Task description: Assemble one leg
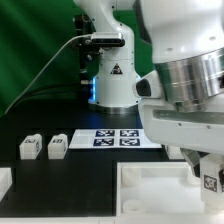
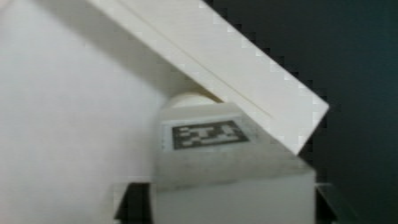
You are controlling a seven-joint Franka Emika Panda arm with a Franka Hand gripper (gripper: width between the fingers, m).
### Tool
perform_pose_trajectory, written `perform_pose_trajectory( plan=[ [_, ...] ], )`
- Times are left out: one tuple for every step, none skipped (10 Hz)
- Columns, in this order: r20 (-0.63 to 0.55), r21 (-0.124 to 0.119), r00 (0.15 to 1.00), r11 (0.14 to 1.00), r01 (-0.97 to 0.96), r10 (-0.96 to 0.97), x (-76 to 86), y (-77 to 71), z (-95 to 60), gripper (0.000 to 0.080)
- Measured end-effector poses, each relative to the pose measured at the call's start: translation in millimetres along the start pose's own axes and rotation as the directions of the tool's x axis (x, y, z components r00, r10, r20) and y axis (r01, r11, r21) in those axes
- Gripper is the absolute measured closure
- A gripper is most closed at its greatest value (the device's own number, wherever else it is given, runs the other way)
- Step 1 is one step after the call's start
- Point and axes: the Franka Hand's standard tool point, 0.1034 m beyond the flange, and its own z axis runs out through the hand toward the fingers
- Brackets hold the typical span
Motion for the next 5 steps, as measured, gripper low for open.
perform_pose_trajectory(
  plan=[
    [0.025,0.035,0.988,0.987,-0.155,0.154,0.3,2.5,-0.2,0.0492],
    [0.065,0.048,0.947,0.947,-0.317,0.314,-0.6,4.1,-0.5,0.0492],
    [0.073,0.045,0.925,0.925,-0.377,0.374,-1.1,6.0,0.2,0.0494],
    [0.071,0.047,0.941,0.941,-0.334,0.331,-2.0,5.8,0.5,0.0494],
    [0.071,0.049,0.947,0.947,-0.318,0.314,-2.2,5.9,0.6,0.0494]
  ],
)
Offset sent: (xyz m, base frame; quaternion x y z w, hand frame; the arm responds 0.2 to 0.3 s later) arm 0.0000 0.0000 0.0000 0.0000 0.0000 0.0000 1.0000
